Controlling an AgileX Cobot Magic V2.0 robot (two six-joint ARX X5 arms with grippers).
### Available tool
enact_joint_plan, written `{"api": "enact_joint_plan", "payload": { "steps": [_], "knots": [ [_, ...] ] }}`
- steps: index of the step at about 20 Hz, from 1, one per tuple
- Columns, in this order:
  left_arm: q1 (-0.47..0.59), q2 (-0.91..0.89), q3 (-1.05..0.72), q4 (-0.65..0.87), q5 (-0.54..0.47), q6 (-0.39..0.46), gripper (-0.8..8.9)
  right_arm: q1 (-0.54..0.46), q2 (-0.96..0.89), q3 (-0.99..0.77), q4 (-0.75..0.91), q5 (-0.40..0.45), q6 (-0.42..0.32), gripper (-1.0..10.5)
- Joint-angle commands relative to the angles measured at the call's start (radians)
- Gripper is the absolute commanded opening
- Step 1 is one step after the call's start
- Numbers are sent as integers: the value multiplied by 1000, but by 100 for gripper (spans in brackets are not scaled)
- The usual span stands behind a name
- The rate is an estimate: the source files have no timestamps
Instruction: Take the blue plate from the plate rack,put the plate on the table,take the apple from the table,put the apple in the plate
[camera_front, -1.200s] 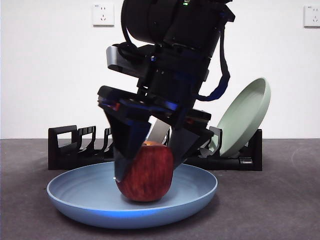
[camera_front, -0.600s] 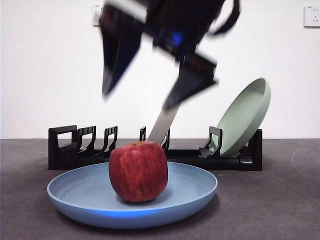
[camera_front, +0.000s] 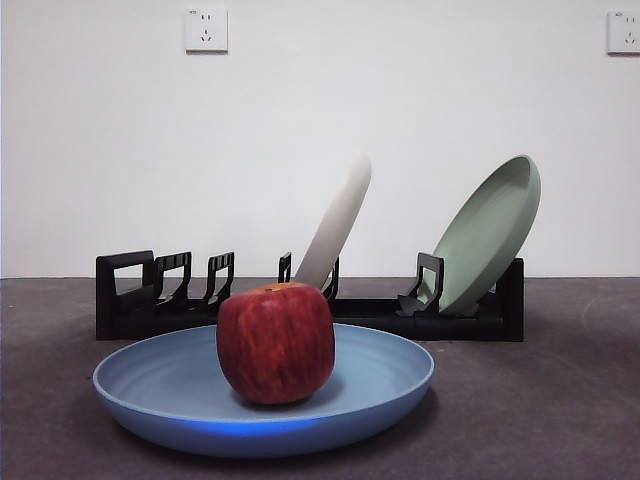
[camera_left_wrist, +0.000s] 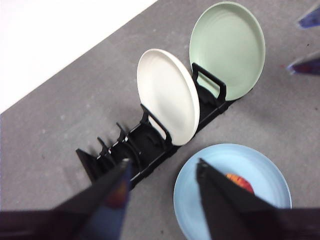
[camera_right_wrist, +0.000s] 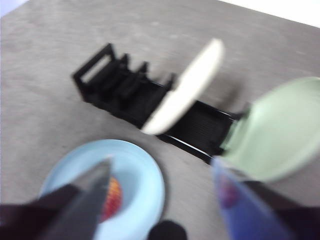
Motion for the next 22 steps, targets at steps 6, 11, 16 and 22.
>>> {"api": "enact_joint_plan", "payload": {
  "steps": [6, 11, 16, 22],
  "knots": [
    [23, -8, -127, 121, 8, 34, -9, -43, -83, -102, -39, -24, 3, -10],
    [42, -55, -459, 410, 134, -16, -9, -43, -162, -330, 147, -127, 34, -10],
    [42, -143, -769, 674, 134, -138, -9, -42, -207, -551, 410, -223, 68, -10],
    [42, -269, -855, 743, 126, -97, -2, -39, -202, -580, 431, -187, 74, 0]
  ]
}}
